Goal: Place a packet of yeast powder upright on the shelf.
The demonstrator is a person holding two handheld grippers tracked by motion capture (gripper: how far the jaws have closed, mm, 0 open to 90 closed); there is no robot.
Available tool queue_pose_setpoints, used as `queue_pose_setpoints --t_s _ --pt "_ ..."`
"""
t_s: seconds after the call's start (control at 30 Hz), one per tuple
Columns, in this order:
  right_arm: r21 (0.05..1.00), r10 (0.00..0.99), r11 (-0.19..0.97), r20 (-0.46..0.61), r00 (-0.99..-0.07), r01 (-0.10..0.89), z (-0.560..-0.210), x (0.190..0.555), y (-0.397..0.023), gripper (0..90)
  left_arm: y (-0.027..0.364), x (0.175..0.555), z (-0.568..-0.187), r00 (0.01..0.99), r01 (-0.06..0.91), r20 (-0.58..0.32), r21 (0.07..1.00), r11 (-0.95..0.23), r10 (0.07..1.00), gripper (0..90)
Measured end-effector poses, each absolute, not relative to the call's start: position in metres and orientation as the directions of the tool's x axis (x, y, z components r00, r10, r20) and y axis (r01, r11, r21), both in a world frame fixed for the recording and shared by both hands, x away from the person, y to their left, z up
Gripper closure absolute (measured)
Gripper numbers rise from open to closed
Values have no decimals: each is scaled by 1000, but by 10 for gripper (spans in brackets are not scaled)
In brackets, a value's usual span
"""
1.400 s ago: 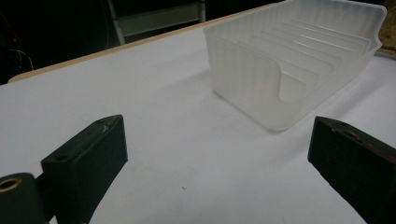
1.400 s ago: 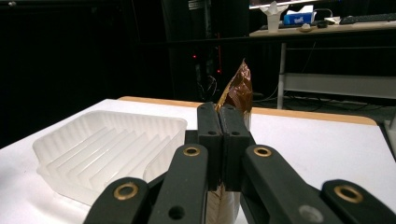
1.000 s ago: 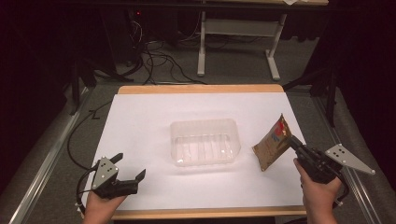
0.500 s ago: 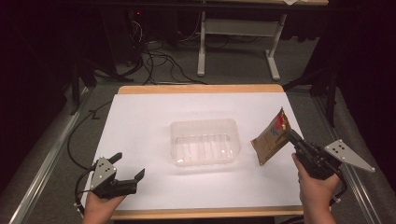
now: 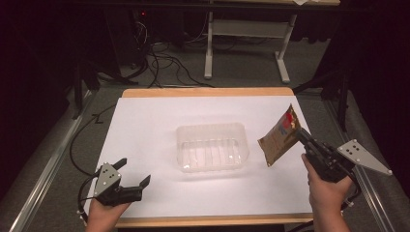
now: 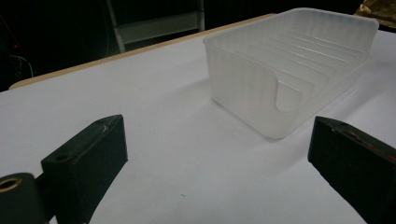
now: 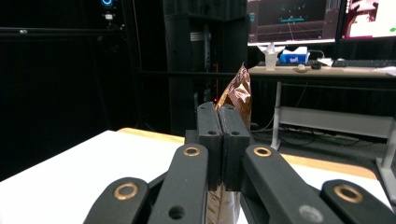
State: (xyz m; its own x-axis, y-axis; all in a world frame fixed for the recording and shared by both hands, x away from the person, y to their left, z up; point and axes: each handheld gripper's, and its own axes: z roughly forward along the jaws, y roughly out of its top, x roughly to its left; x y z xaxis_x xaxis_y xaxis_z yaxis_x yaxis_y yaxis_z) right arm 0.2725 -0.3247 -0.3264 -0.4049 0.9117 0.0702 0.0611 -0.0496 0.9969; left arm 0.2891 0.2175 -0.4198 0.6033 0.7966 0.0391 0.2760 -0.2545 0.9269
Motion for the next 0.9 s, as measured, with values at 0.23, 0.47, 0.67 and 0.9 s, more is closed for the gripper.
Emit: queue_pose_setpoints --t_s 0.23,0.47,0.67,0.9 --pt "998 910 -58 68 -410 37 -314 274 -319 900 218 290 -420 603 278 37 927 -253 797 54" --pt "997 904 -72 71 -421 13 -303 275 -313 900 218 290 -420 603 279 36 927 -252 797 54" --pt "996 898 -86 75 -435 -6 -298 276 -307 900 218 290 -420 604 281 34 926 -252 797 54" --pt "996 890 -92 74 -450 -18 -293 278 -299 900 218 290 -420 601 280 34 927 -250 799 54"
